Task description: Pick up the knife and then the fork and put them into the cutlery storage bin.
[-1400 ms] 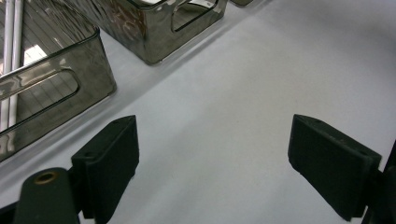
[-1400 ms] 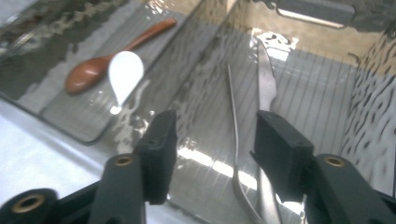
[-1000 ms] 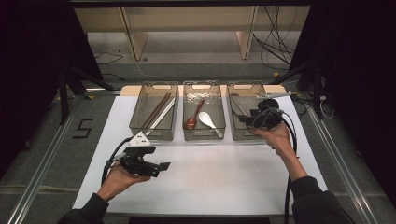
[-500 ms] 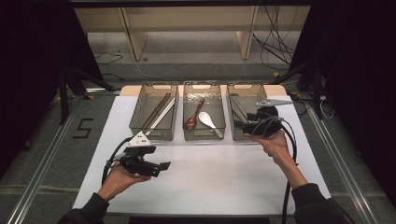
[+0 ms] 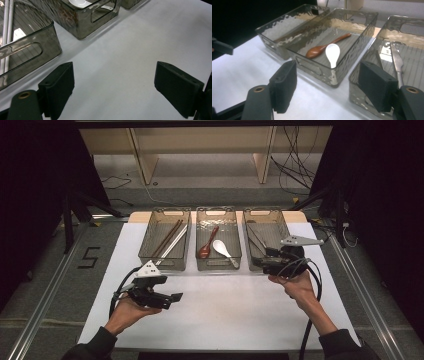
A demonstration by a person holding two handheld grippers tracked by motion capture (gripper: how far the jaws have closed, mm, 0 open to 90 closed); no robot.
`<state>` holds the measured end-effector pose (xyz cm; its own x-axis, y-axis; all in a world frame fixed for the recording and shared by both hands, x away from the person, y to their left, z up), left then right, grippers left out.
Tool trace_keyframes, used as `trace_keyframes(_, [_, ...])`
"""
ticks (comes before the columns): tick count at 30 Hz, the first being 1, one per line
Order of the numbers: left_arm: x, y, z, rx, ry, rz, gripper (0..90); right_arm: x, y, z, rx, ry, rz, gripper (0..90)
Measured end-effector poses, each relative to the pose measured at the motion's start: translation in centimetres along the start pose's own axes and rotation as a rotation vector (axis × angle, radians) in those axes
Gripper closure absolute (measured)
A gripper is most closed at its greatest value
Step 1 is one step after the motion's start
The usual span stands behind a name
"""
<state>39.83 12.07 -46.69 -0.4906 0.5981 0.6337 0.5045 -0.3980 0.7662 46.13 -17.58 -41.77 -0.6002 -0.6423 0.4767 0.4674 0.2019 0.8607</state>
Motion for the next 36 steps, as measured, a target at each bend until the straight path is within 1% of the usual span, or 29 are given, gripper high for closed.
trace_keyframes(4, [0.3, -0.1, 0.0, -0.003, 0.001, -0.009, 15.9, 0.7, -0.5, 0.8, 0.002, 0.014, -0.02, 32.1])
trace_keyframes(10, [0.6, 0.1, 0.0, 0.016, -0.009, -0.035, 15.8, 1.5, -1.2, 2.0, 0.004, 0.031, -0.056, 31.6])
trace_keyframes(13, [0.7, 0.3, -0.1, 0.015, -0.013, -0.043, 15.8, 1.5, -1.9, 2.5, 0.012, 0.034, -0.058, 30.2])
trace_keyframes(17, [0.8, 0.4, -0.3, 0.019, -0.024, -0.055, 15.7, 1.8, -2.9, 3.1, -0.003, 0.048, -0.064, 28.6])
trace_keyframes(21, [1.1, 0.5, -0.4, 0.023, -0.028, -0.074, 15.6, 2.2, -3.7, 3.9, 0.009, 0.068, -0.057, 27.8])
trace_keyframes(26, [1.4, 0.7, -0.5, 0.022, -0.034, -0.092, 15.6, 2.9, -4.3, 4.5, 0.02, 0.054, -0.068, 27.3])
trace_keyframes(27, [1.5, 0.7, -0.5, 0.03, -0.034, -0.1, 15.6, 3.1, -4.4, 4.5, 0.026, 0.051, -0.069, 26.5])
trace_keyframes(35, [1.9, 0.8, -0.8, 0.04, -0.045, -0.123, 15.5, 3.6, -5.5, 4.2, 0.026, 0.019, -0.036, 22.4])
trace_keyframes(36, [1.9, 0.8, -0.8, 0.04, -0.049, -0.125, 15.5, 3.6, -5.5, 4.2, 0.027, 0.019, -0.039, 22.4])
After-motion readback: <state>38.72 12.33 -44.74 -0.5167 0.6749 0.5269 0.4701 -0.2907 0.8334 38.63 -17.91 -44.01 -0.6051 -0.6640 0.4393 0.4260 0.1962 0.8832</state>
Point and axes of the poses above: each handheld gripper's, and its own axes: x roughly backward along the jaws, y roughly out of its top, z roughly to its left, the point moved 9 cm from there along -x, roughly forward along the jaws, and after that the axes turned 2 degrees about y, right-handed, at the moved point
